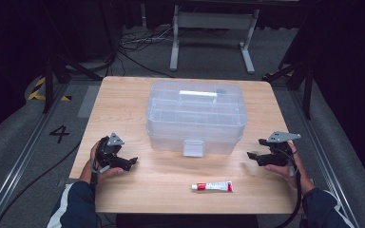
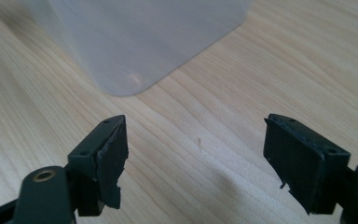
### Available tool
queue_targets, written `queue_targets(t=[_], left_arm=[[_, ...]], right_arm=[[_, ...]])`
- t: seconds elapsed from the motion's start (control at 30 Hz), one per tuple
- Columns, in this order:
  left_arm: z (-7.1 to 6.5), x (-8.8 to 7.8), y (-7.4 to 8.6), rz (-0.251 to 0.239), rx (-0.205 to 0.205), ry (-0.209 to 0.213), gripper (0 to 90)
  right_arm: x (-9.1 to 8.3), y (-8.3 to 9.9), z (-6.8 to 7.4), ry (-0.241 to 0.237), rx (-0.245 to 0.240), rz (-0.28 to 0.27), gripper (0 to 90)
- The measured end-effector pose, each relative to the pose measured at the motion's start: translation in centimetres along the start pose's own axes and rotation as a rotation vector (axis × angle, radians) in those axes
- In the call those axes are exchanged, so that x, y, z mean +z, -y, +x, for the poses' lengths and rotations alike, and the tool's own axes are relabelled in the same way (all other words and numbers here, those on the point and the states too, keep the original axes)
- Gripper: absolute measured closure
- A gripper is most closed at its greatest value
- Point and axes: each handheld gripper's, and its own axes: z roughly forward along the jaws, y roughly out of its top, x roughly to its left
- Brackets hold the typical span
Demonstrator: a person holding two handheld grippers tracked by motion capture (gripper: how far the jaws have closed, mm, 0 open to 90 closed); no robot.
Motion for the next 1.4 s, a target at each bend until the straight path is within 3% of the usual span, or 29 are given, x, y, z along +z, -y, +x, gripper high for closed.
queue_targets(t=[0.3, 0.47, 0.73, 1.0, 1.13, 1.4], left_arm=[[0.0, 0.0, 0.0, 0.0, -0.001, -0.001, 0.5], [0.0, 0.0, 0.0, 0.001, -0.001, 0.0, 0.5], [0.0, 0.0, 0.0, 0.001, 0.0, -0.001, 0.5], [-0.1, -0.1, 0.0, 0.003, -0.006, -0.006, 0.5], [-0.1, -0.1, 0.0, 0.004, -0.006, -0.006, 0.5], [-0.1, 0.0, 0.0, 0.003, -0.006, -0.006, 0.5]], right_arm=[[-2.2, -1.5, 0.3, 0.009, 0.005, -0.044, 25.3], [-3.4, -2.4, 0.5, 0.039, -0.021, -0.07, 25.5], [-4.9, -3.5, 0.7, 0.036, -0.04, -0.116, 25.5], [-6.9, -5.7, 0.9, 0.057, -0.065, -0.157, 25.9], [-7.8, -7.3, 1.3, 0.056, -0.092, -0.187, 26.1], [-7.9, -10.0, 2.3, 0.056, -0.165, -0.176, 27.2]])
